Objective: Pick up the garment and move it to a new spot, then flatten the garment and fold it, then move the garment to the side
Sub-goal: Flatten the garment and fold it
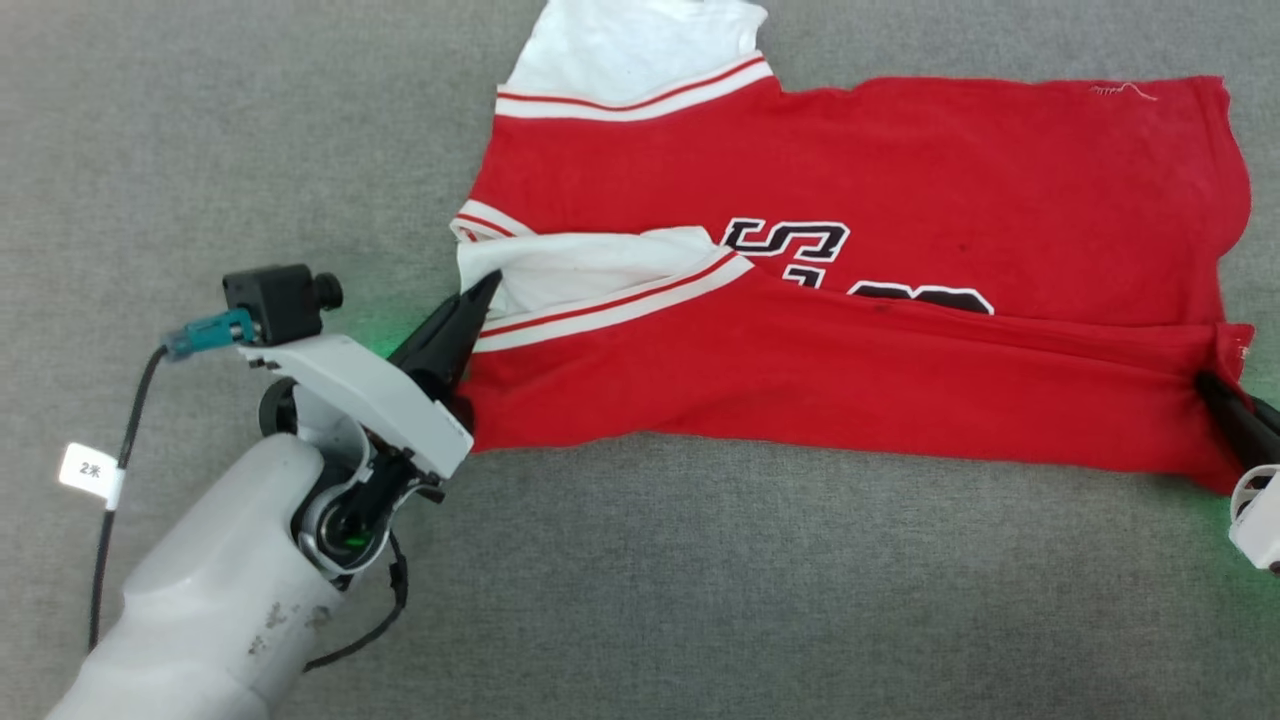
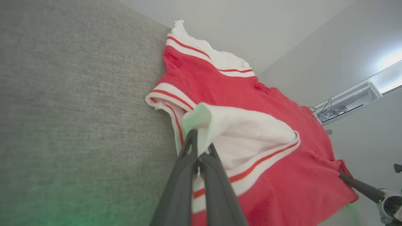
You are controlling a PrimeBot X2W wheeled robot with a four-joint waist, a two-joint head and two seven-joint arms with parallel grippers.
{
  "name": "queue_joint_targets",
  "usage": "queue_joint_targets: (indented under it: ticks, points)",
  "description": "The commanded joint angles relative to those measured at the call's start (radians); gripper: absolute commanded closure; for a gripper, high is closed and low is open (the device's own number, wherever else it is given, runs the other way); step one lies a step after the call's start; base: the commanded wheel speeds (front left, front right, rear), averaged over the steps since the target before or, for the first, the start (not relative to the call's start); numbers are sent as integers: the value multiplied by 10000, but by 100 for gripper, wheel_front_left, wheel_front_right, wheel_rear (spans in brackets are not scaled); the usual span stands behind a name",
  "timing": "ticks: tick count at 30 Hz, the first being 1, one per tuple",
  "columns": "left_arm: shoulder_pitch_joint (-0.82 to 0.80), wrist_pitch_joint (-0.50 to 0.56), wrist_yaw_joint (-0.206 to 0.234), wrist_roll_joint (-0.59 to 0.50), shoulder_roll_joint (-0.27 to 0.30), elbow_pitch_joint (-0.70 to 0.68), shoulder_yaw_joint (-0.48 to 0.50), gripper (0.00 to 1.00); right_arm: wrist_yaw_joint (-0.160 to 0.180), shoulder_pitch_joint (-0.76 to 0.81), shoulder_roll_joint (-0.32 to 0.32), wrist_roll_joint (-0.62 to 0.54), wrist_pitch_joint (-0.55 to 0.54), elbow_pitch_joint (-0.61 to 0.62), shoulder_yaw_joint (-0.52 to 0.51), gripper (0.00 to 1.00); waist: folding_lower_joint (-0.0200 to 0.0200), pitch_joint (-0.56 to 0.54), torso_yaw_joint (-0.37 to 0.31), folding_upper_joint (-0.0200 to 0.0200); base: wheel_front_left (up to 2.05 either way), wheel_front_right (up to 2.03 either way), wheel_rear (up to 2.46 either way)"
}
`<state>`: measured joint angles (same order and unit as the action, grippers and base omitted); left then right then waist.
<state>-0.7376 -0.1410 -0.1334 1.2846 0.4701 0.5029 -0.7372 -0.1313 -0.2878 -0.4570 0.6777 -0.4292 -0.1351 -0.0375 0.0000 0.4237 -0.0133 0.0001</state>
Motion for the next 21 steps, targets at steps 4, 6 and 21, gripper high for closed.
queue_joint_targets:
  ticks: [4,6,21]
  points:
    - [138,-95,47,21,247,300,-194,0,9,-60,-50,-38,221,-94,134,0,0,-443,90,-1,0,0,0]
    - [70,-82,42,71,403,64,-231,0,9,19,-76,30,249,-84,190,0,0,-706,110,-1,0,0,0]
    - [-1385,5673,1144,-273,2246,-2096,-2223,0,9,600,-412,186,98,428,-218,0,0,-2293,593,-1,0,0,0]
